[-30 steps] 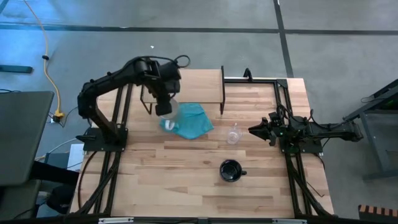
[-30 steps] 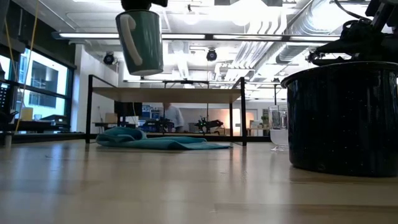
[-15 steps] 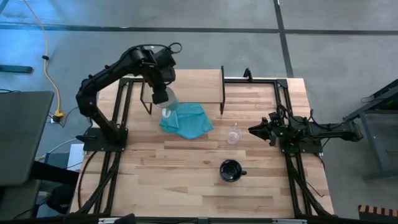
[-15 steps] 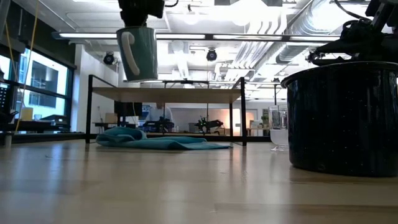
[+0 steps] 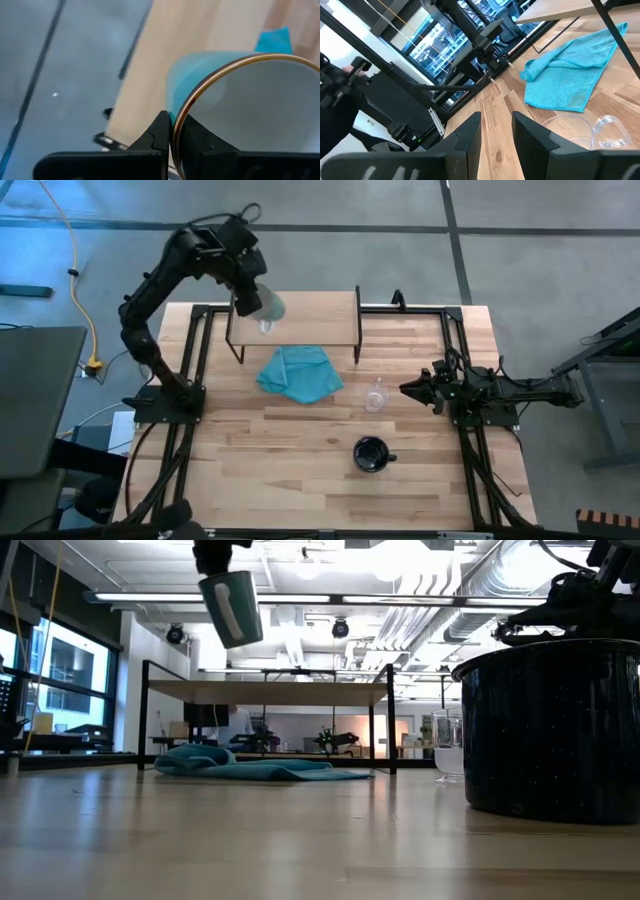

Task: Stack small to large cups/mugs on shelf
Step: Put the light blue mug on the shelf

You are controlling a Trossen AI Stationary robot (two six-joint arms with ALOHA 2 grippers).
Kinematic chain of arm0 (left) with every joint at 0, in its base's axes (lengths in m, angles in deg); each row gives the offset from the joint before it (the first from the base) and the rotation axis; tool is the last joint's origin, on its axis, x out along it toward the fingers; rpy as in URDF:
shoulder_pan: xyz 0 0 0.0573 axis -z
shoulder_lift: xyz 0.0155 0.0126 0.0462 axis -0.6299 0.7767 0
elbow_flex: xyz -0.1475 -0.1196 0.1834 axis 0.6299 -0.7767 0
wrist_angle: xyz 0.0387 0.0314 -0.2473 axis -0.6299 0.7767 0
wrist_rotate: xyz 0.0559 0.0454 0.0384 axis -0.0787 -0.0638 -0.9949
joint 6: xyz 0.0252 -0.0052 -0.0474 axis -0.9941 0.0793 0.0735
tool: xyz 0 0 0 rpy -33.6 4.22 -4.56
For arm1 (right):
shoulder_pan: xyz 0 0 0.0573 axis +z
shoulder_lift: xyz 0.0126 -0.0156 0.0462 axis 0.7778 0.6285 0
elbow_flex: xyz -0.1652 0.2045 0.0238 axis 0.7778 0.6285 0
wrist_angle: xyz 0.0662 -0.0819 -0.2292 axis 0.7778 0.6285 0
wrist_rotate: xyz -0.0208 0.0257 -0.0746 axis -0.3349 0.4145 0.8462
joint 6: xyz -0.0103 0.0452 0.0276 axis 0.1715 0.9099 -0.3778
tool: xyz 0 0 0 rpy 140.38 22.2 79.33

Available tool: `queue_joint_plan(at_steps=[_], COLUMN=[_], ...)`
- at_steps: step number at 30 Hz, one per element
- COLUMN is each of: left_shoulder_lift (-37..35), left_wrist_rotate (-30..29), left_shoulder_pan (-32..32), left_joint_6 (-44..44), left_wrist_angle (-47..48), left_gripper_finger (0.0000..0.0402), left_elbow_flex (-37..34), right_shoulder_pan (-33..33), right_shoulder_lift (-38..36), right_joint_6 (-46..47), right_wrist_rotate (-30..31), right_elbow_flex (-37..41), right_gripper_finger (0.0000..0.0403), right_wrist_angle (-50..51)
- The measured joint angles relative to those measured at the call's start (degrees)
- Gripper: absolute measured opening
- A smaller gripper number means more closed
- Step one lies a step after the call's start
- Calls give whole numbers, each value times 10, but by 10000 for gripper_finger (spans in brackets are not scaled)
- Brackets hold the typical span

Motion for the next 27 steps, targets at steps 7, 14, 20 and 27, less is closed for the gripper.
queue_joint_plan(at_steps=[7, 14, 20, 27], left_shoulder_lift=[5, 19, 41, 62], left_wrist_rotate=[5, 3, 0, -2], left_shoulder_pan=[-37, -67, -70, -70], left_joint_6=[-10, -11, -15, -16], left_wrist_angle=[-1, -1, -1, -2], left_gripper_finger=[6, 6, 6, 6], left_elbow_flex=[11, 6, 6, 6], right_shoulder_pan=[0, 0, 0, 0], right_shoulder_lift=[0, 0, 0, 0], right_joint_6=[1, 0, 0, 0], right_wrist_rotate=[0, 1, 1, 1], right_elbow_flex=[0, 0, 0, 0], right_gripper_finger=[101, 101, 101, 101], right_wrist_angle=[0, 0, 0, 0])
